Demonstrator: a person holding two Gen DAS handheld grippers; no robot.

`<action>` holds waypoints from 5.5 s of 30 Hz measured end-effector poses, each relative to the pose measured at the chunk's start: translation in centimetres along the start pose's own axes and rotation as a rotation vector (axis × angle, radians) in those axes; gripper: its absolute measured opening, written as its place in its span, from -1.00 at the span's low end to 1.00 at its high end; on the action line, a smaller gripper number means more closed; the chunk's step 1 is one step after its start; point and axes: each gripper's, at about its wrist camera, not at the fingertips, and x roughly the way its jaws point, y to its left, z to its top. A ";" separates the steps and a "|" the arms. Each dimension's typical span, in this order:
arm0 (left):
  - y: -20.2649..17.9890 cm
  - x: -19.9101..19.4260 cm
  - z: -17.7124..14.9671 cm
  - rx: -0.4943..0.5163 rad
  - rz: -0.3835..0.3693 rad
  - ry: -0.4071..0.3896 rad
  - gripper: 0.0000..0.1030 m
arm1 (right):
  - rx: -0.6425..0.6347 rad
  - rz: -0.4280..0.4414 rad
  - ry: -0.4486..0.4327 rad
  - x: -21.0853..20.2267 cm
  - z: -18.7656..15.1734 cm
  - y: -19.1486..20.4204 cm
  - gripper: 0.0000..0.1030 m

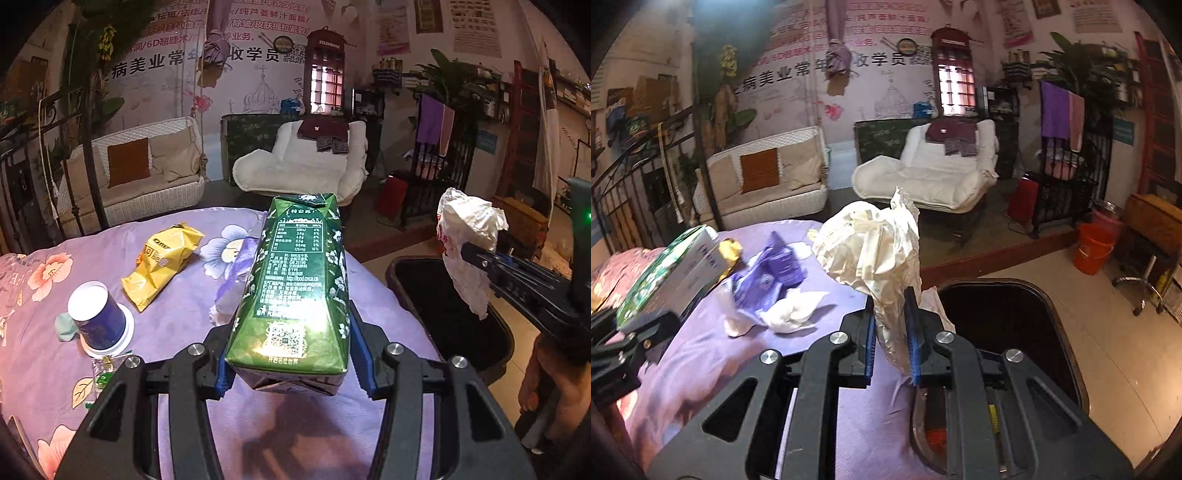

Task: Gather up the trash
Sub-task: 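Carry the white paper into the bin and release with right tool while left holds carton, then lower the green drink carton into the bin and open the left tool, then bring both tools back over the bed toward the remaining trash, then grasp the clear candy wrapper with left tool while right grasps the white tissue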

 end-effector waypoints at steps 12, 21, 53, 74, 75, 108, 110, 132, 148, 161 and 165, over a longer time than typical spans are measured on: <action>-3.2 1.4 -0.6 0.063 -0.085 0.023 -0.01 | 0.221 -0.242 0.253 8.3 -2.5 -6.6 -0.70; -4.4 2.2 -0.9 0.097 -0.113 0.043 -0.01 | 0.259 -0.323 0.378 10.1 -4.8 -8.2 0.33; -11.2 9.4 0.3 0.163 -0.320 0.205 -0.01 | 0.314 -0.332 0.145 1.7 -5.6 -8.7 0.73; -16.0 15.8 -0.2 0.180 -0.372 0.387 0.00 | 0.530 -0.527 0.013 -2.0 -6.3 -14.2 0.80; -16.2 16.0 -0.3 0.185 -0.375 0.397 0.00 | 0.534 -0.525 0.010 -2.0 -6.2 -14.3 0.81; -13.7 10.7 -0.3 0.199 -0.273 0.257 0.72 | 0.518 -0.422 -0.026 -2.9 -5.3 -13.6 0.89; -12.7 10.1 -0.5 0.187 -0.270 0.247 0.72 | 0.494 -0.402 -0.021 -2.8 -5.0 -13.0 0.89; 8.2 1.7 -4.4 -0.146 0.212 0.204 0.72 | 0.096 0.094 0.192 1.0 -4.1 1.0 0.89; 18.2 4.8 -6.2 -0.196 0.316 0.370 0.33 | -0.078 0.250 0.257 2.0 -3.8 8.4 0.89; 20.6 4.0 -6.4 -0.317 0.299 0.329 -0.51 | -0.127 0.279 0.270 2.5 -3.9 10.4 0.89; 20.8 3.2 -6.4 -0.341 0.298 0.303 -0.73 | -0.147 0.299 0.268 2.5 -3.9 11.3 0.89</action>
